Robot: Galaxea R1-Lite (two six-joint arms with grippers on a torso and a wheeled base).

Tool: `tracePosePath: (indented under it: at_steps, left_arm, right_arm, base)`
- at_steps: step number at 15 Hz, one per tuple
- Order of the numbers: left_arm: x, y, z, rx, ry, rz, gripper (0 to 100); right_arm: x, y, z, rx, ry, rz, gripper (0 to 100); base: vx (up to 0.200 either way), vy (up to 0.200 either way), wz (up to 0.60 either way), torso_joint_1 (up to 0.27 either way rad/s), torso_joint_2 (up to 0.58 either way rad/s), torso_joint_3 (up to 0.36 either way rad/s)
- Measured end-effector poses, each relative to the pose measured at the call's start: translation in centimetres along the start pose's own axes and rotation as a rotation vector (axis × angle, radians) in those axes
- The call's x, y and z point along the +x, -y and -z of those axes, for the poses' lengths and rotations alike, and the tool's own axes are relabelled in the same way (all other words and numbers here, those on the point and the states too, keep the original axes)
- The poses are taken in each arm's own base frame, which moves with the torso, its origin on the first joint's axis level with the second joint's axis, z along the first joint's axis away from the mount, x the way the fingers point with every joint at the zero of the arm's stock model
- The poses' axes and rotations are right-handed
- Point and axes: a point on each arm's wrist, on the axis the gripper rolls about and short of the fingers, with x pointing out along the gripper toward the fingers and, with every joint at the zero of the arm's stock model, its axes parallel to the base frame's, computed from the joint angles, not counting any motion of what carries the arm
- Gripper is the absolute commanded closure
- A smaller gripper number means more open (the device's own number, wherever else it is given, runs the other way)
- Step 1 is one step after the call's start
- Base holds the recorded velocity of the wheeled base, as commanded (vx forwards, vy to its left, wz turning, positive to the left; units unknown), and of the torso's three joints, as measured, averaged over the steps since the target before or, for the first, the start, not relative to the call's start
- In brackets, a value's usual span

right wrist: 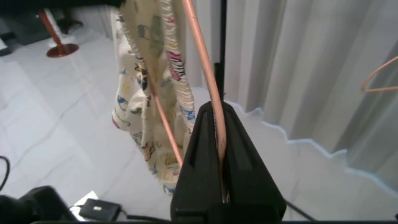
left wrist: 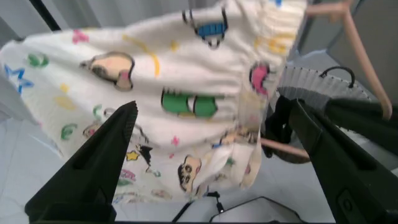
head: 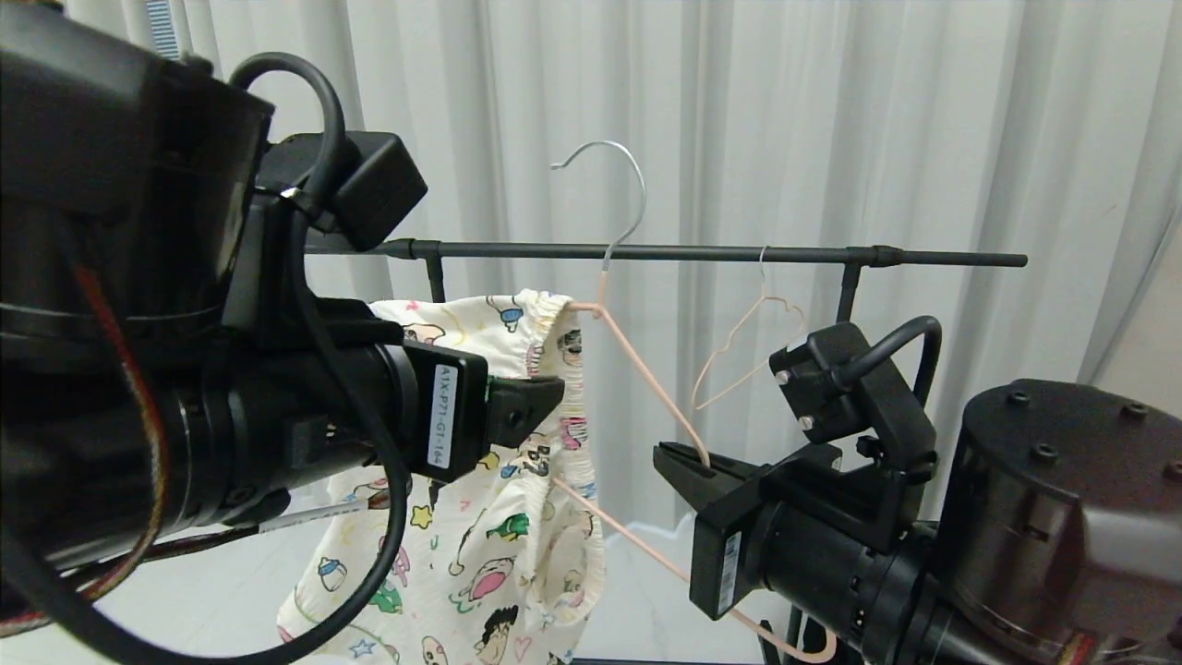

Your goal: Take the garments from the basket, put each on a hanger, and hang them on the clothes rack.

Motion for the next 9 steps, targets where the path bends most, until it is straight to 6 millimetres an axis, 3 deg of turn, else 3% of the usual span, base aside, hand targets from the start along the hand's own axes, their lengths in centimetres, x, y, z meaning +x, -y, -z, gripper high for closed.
tracePosePath:
  at_steps: [4, 6, 9]
  left_arm:
    - [-2.0, -0.6, 2.3, 0.077, -0.019, 0.063, 0]
    - [-3.0, -2.4, 3.5, 0.143, -0.030, 0.103, 0]
    - [-4.2, -5.5, 4.5, 0.260, -0.008, 0.156, 0]
  right_arm:
    - [-0.3, 1.6, 0.3, -0.081, 0.017, 0.047, 100]
    - [-1.1, 2.7, 0.7, -0.108, 0.019, 0.064, 100]
    - [-3.9, 3.8, 1.9, -0.163, -0.026, 0.022, 100]
  base:
    - [0.000, 0.000, 0.00, 0.000, 0.00, 0.000]
    - [0.000, 0.000, 0.00, 0.000, 0.00, 0.000]
    - [0.000, 0.000, 0.00, 0.000, 0.00, 0.000]
